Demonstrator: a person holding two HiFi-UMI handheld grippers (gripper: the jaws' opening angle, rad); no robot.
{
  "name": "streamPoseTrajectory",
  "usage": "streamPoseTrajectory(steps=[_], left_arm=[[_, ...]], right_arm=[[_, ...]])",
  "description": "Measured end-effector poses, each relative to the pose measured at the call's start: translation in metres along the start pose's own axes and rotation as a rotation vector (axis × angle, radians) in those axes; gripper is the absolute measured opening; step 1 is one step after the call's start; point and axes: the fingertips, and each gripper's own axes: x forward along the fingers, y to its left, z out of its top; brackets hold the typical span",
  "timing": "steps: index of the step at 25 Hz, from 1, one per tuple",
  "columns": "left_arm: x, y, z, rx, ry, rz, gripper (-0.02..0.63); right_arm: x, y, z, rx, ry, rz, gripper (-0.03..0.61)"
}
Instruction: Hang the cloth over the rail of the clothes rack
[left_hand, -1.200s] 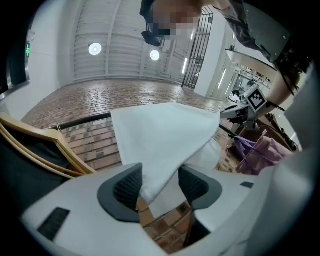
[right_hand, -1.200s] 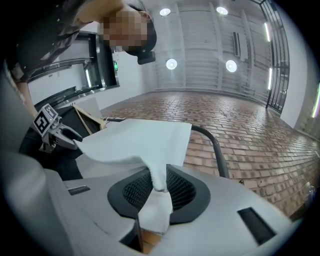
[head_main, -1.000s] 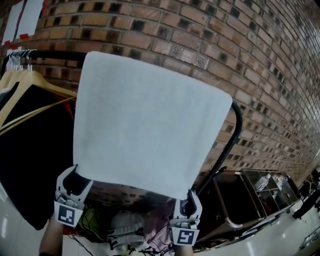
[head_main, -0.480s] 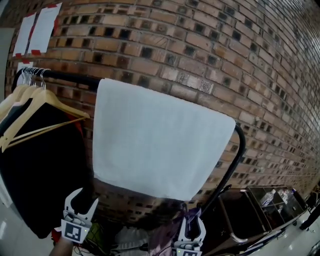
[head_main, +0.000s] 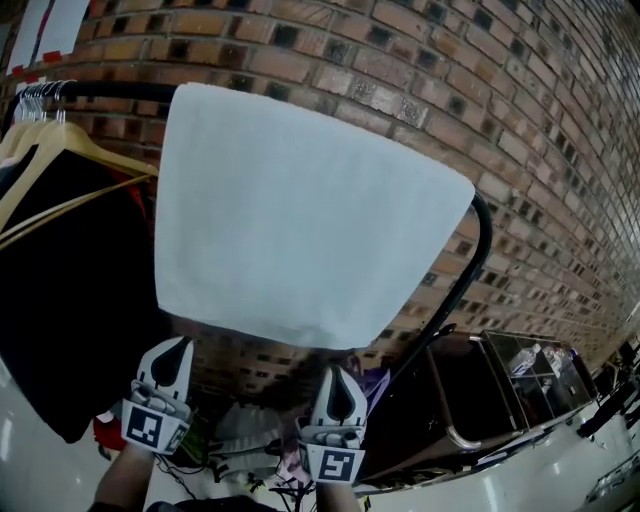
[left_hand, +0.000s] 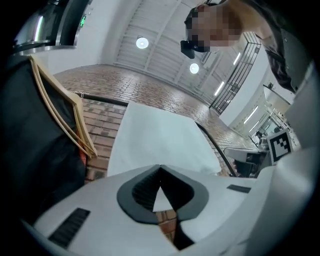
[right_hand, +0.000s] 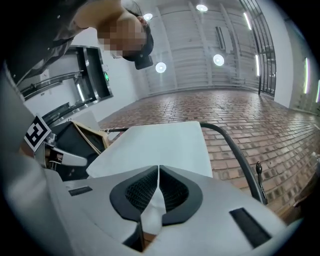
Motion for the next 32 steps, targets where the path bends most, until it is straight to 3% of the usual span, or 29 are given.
streamPoseTrajectory(steps=[3,6,16,21,27,32], left_arm=[[0.007,-0.009,-0.001,-0.007,-0.002,0.000,0.025],[0.011,-0.016,-0.013,-0.005,0.051,0.008,0.023],[0.016,-0.038,-0.069,-0.092,0.304,-0.018,0.023],[0.020,-0.048,-0.078,-0.079,0.346,-0.024,0.023],[0.023,-0.054,-0.093,-0.122,0.391,-0.025,0.023],[0.027,-0.056,-0.095,-0.121,0.388,-0.025,0.023]], right_arm=[[0.005,0.002,0.000,0.030,-0.015,-0.005,0.014],[0.009,0.002,0.000,0.064,-0.027,-0.013,0.012],[-0.005,0.014,-0.082,0.202,0.337,0.013,0.012],[-0.006,0.020,-0.097,0.225,0.417,0.049,0.012],[-0.009,0.023,-0.111,0.228,0.492,0.084,0.012],[-0.007,0.017,-0.110,0.215,0.491,0.085,0.012]])
